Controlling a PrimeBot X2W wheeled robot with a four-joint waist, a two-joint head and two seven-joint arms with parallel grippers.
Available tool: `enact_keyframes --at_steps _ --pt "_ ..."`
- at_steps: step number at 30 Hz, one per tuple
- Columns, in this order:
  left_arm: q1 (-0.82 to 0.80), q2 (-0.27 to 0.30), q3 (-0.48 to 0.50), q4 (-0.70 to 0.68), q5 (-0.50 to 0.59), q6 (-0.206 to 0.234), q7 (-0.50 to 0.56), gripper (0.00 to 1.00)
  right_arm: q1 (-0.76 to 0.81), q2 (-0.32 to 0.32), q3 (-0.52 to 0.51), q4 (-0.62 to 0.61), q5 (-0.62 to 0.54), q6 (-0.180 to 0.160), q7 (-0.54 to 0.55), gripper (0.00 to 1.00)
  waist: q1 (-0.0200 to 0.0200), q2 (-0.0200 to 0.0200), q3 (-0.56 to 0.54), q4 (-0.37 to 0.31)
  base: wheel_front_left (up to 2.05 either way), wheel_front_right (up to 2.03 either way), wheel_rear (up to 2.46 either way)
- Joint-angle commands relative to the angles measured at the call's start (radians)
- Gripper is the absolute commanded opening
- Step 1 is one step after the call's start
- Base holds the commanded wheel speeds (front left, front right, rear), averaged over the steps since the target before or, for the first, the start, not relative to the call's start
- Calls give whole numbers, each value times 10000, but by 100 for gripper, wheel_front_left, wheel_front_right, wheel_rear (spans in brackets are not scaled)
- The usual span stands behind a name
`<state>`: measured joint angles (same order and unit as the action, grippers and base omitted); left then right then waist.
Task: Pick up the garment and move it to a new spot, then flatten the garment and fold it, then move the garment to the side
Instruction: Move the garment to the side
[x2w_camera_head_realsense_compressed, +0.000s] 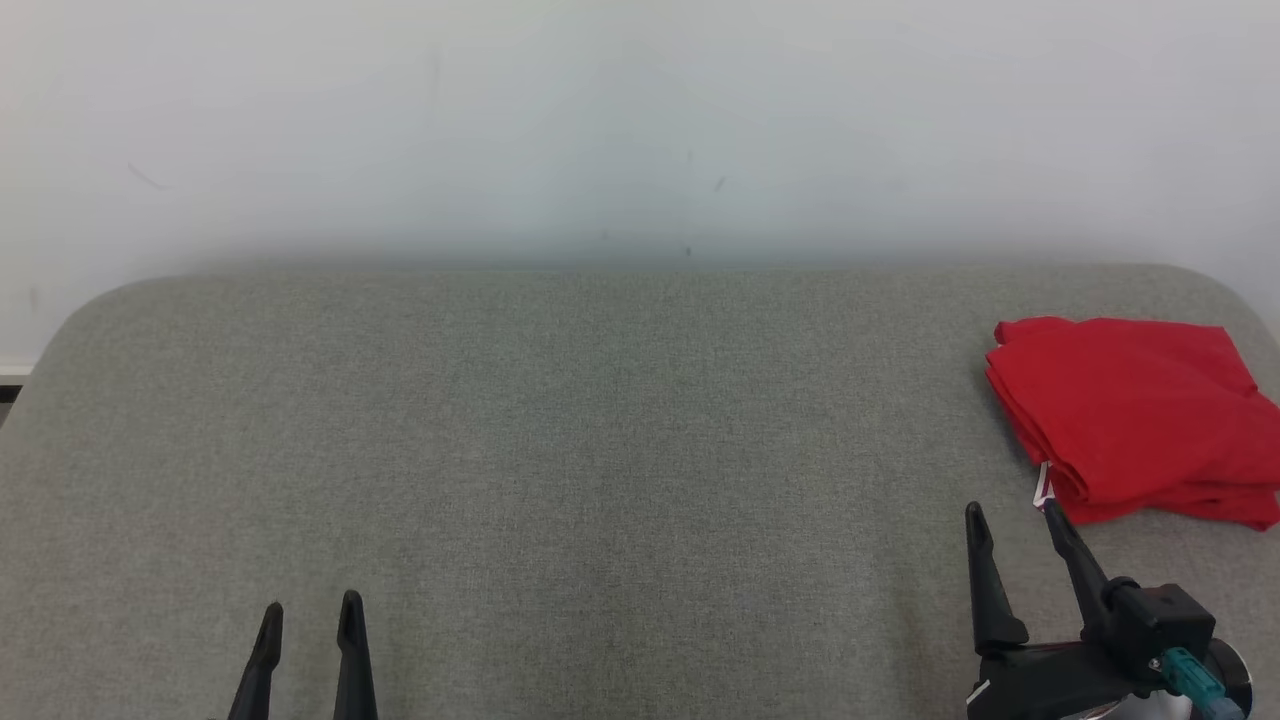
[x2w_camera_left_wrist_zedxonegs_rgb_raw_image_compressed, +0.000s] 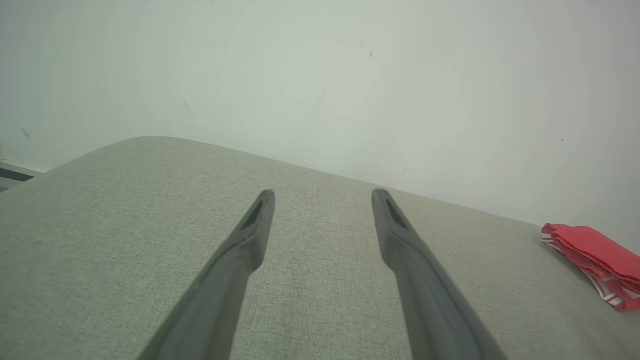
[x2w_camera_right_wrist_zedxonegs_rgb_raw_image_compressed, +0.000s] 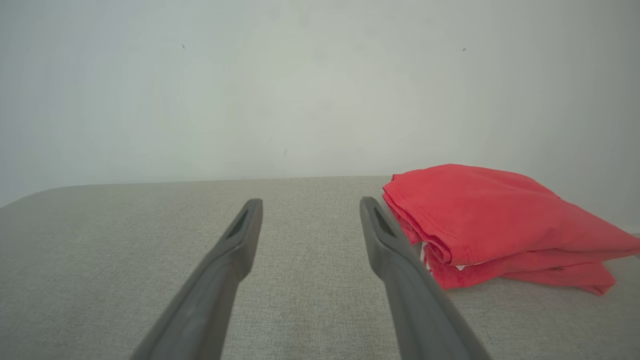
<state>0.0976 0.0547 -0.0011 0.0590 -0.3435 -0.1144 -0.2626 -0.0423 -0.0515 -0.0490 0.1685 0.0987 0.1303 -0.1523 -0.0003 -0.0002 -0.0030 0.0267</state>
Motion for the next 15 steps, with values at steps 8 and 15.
enact_keyframes --at_steps 8,15 --pt "485 -37 -53 299 235 -130 -26 100 219 12 259 307 74 1 -138 100 3 2 -202 -22 0 0 0" --pt "422 -44 -5 362 225 -174 -26 100 149 13 273 485 228 1 -105 100 3 2 -170 -63 0 0 0"
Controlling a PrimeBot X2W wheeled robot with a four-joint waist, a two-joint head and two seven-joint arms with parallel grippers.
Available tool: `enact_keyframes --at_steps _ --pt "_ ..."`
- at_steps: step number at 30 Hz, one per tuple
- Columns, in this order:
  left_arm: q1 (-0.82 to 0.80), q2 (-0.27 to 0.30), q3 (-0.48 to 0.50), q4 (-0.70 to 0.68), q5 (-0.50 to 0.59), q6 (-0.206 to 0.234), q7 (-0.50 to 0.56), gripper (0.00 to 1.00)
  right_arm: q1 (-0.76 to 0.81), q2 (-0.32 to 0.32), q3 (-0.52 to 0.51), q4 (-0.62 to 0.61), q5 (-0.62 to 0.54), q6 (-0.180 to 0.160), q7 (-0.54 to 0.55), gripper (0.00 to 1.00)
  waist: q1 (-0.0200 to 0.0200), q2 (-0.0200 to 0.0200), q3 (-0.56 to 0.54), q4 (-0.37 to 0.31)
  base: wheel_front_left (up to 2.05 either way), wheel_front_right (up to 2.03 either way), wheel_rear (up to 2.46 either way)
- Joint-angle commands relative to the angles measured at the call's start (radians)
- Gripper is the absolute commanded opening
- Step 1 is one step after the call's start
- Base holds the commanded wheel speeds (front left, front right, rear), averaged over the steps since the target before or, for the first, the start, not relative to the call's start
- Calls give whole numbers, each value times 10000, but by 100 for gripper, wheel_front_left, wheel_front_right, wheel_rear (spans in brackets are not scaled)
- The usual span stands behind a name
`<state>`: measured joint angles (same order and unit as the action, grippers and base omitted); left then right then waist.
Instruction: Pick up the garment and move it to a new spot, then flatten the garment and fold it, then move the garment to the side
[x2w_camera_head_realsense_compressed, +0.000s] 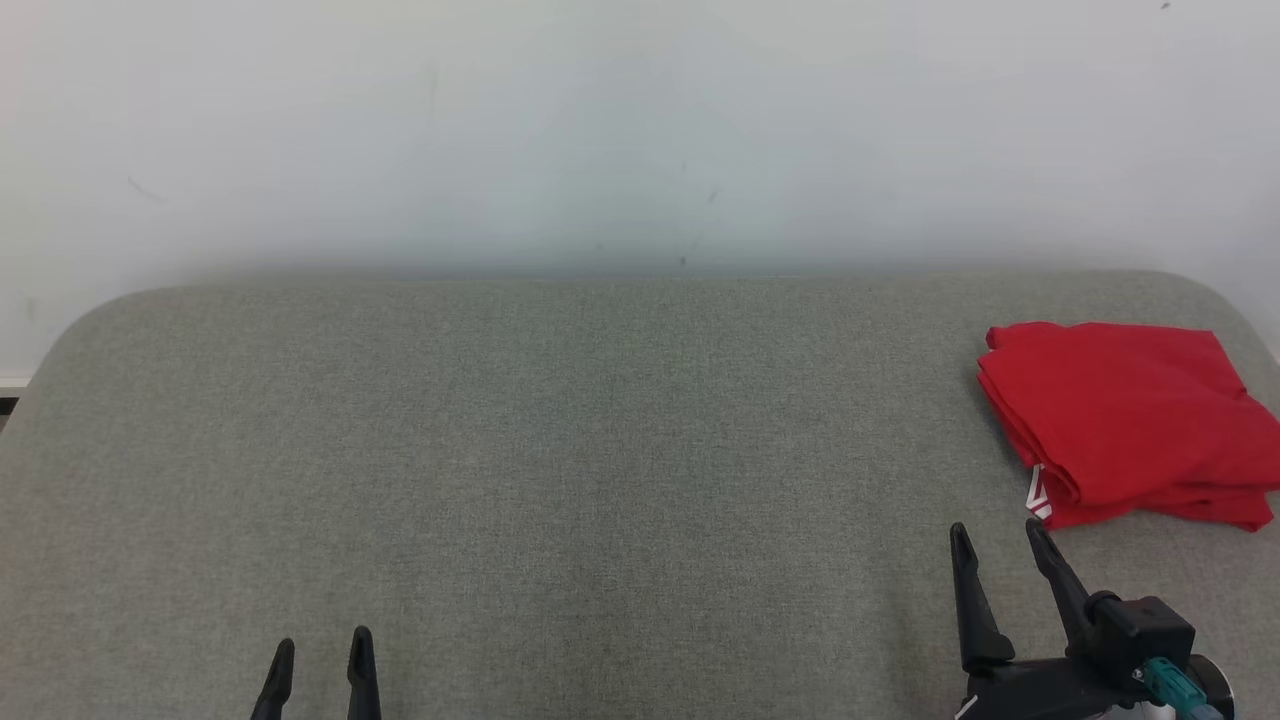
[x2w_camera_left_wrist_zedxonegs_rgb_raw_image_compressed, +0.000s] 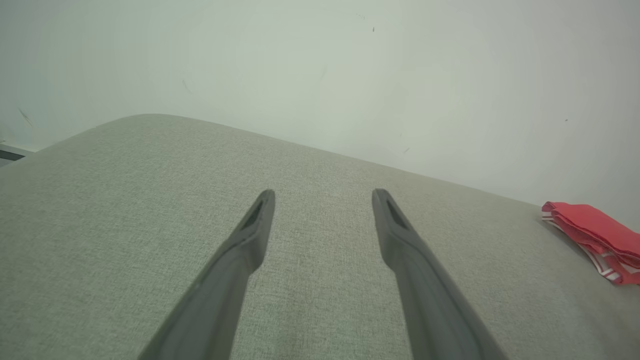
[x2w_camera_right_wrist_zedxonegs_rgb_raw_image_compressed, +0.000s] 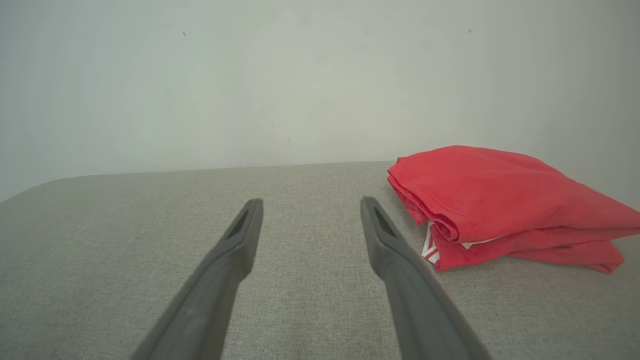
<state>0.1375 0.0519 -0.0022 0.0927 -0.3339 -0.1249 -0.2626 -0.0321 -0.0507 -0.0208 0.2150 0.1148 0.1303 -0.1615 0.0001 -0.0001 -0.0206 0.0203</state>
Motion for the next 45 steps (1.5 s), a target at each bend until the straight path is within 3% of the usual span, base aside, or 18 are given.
enact_keyframes --at_steps 1,23,24,28,45 --pt "13 -16 5 24 128 -72 -26 100 34 4 -21 41 90 1 -10 100 -1 1 12 2 0 0 0" --pt "31 -21 27 -222 175 -60 -26 100 -156 7 168 301 271 1 -133 100 -1 1 135 111 0 0 0" --pt "-1 -4 22 -187 158 -44 0 0 -94 0 157 294 226 0 -77 0 0 1 136 111 0 0 0" --pt "65 -19 6 167 157 -42 17 0 90 15 153 654 236 0 -44 0 0 0 134 114 0 0 0" --pt "-637 125 -25 611 -2895 -43 713 0 -69 12 -186 514 3513 1 568 0 0 0 150 71 0 0 0"
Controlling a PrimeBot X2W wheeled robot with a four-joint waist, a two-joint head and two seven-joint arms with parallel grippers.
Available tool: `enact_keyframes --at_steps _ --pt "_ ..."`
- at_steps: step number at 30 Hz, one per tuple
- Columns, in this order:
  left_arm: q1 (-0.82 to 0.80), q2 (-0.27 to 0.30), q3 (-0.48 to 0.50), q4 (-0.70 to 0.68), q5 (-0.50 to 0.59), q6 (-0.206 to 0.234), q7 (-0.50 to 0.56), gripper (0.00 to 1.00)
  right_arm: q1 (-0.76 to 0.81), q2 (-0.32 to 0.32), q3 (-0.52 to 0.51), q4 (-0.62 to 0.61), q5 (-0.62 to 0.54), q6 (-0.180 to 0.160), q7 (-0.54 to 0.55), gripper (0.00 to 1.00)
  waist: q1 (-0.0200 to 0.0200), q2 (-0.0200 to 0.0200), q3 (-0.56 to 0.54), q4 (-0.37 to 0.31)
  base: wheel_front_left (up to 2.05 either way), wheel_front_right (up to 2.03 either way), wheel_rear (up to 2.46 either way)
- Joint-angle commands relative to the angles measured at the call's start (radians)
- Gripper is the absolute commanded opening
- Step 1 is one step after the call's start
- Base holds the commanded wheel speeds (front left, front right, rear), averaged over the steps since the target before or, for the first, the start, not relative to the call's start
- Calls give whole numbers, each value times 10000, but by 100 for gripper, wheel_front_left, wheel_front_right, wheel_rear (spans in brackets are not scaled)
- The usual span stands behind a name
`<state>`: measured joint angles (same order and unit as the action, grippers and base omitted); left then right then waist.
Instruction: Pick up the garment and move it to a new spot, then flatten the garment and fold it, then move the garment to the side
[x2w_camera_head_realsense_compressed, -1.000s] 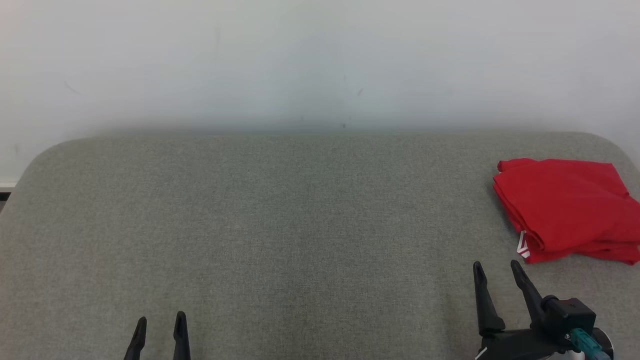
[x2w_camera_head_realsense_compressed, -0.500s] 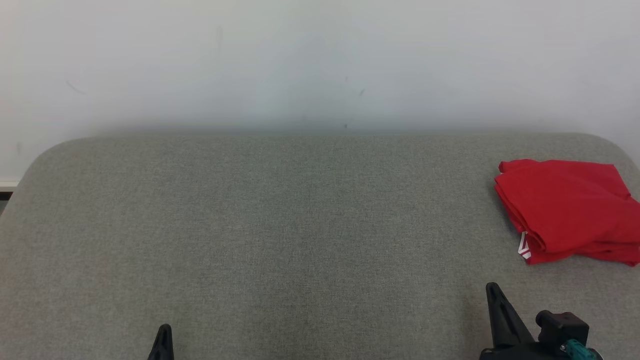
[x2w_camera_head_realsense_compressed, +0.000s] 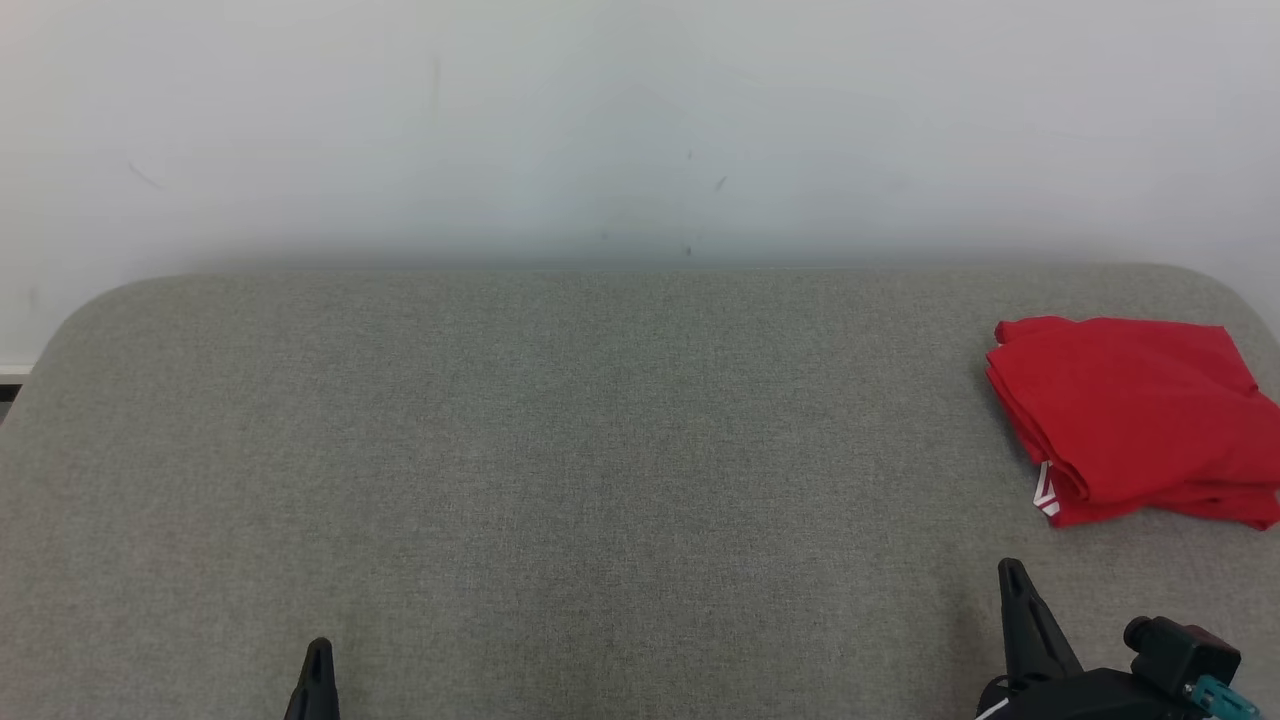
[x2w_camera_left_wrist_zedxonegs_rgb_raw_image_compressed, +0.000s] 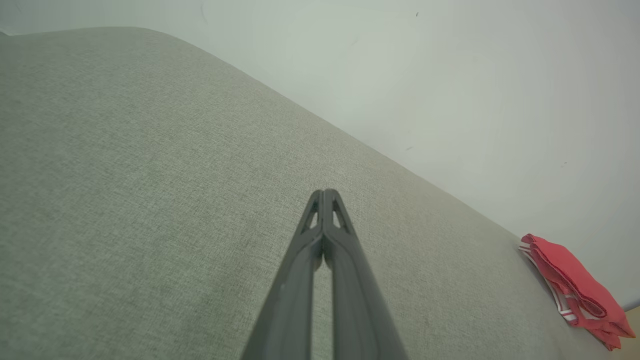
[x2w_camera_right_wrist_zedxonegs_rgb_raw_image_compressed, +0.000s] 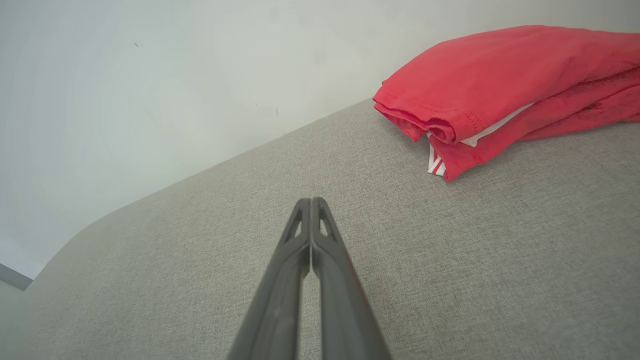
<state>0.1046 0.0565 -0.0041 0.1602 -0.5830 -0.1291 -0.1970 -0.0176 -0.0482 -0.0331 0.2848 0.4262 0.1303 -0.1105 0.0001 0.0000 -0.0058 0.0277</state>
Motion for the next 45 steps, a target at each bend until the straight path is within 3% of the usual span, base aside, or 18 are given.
enact_keyframes --at_steps 1,26,45 --pt "-347 85 -5 -38 -562 -2 96 0 -220 -13 -79 -194 574 1 88 0 0 0 2 -6 0 0 0" --pt "-1134 151 115 392 -3944 -9 1005 0 -371 -18 -444 -380 4331 3 768 0 0 0 27 -69 0 0 0" --pt "-1633 143 255 679 -5910 -13 1610 0 -487 -22 -670 -473 6595 4 1189 0 0 0 45 -118 0 0 0"
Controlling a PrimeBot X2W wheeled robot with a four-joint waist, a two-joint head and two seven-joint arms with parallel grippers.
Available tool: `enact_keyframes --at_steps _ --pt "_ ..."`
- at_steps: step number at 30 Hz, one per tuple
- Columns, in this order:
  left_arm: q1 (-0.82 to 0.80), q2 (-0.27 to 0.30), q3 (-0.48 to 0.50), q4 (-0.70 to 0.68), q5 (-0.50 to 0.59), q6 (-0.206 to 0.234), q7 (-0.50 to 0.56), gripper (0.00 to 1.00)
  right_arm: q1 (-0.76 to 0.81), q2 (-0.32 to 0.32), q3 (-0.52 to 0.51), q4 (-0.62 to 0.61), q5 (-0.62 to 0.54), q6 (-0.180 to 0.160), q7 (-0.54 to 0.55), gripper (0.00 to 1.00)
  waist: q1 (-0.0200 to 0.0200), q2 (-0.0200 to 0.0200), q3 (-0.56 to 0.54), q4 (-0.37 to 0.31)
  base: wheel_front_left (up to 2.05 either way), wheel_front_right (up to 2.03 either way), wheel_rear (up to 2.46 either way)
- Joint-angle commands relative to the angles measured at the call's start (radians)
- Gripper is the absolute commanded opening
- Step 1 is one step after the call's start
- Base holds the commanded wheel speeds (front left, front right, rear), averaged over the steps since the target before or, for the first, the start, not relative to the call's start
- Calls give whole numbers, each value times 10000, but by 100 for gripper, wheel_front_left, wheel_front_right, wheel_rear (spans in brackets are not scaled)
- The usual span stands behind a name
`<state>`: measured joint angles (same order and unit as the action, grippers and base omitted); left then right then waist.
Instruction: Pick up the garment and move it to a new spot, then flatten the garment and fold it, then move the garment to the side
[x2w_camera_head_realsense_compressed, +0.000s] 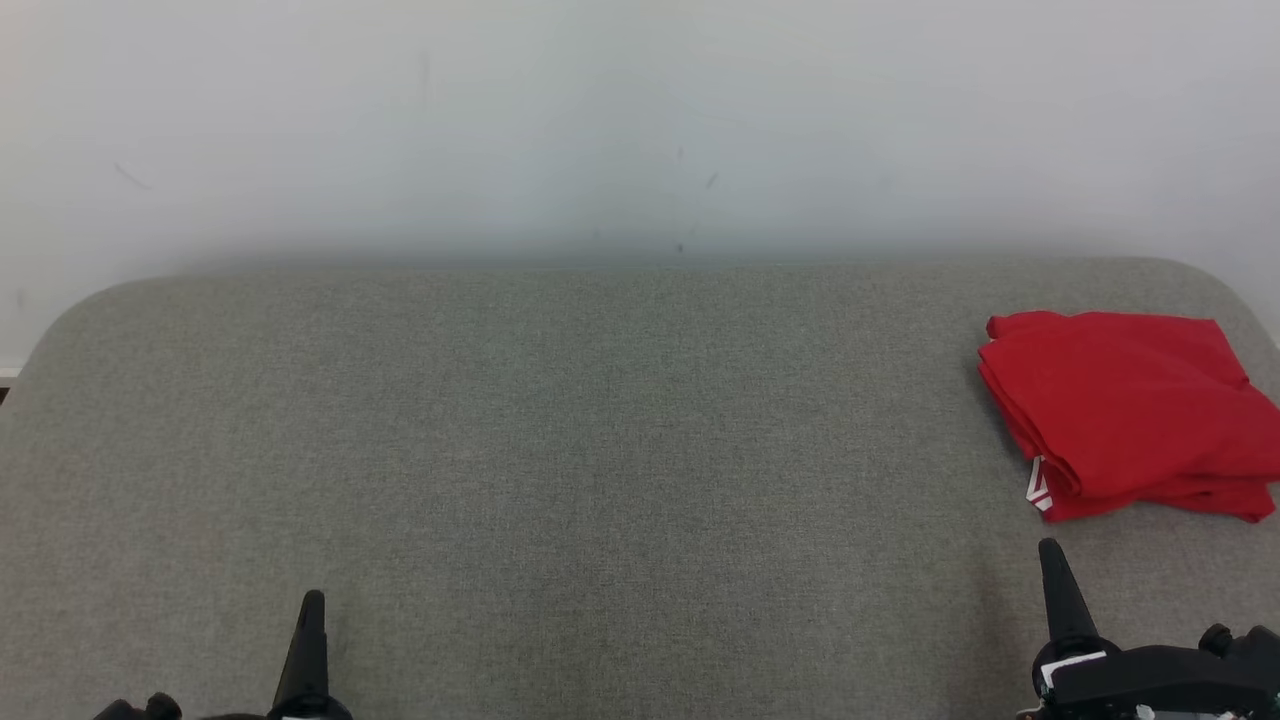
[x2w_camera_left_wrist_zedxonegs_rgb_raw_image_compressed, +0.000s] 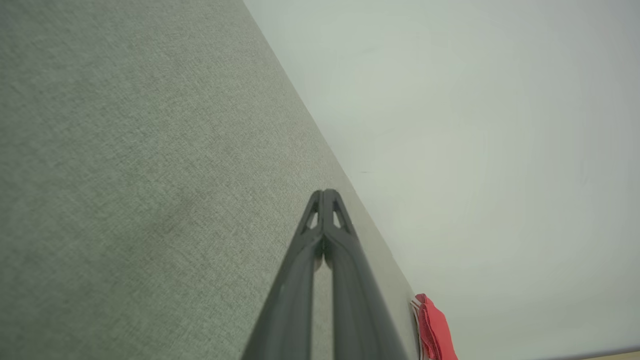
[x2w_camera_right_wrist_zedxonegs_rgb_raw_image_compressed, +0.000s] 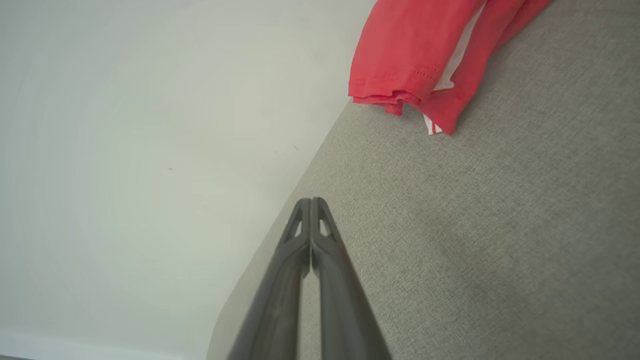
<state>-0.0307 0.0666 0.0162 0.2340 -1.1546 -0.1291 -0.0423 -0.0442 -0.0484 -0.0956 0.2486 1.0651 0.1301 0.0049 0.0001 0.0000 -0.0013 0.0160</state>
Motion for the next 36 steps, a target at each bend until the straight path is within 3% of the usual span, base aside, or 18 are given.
enact_keyframes --at_steps 1,9,10,36 --pt "-279 41 51 -59 -194 -13 62 0 -221 -20 -45 -111 206 6 35 0 0 0 1 -1 0 0 0" --pt "-459 30 106 54 -917 -15 289 0 -258 -21 -127 -147 1059 7 202 0 0 0 8 -22 0 0 0" --pt "-678 8 195 216 -1935 -18 618 0 -283 -22 -242 -193 2208 8 404 0 -1 0 20 -52 0 0 0" --pt "-1128 -41 380 493 -3699 -23 1213 0 -378 -25 -448 -276 4288 10 797 0 -1 0 44 -116 0 0 0"
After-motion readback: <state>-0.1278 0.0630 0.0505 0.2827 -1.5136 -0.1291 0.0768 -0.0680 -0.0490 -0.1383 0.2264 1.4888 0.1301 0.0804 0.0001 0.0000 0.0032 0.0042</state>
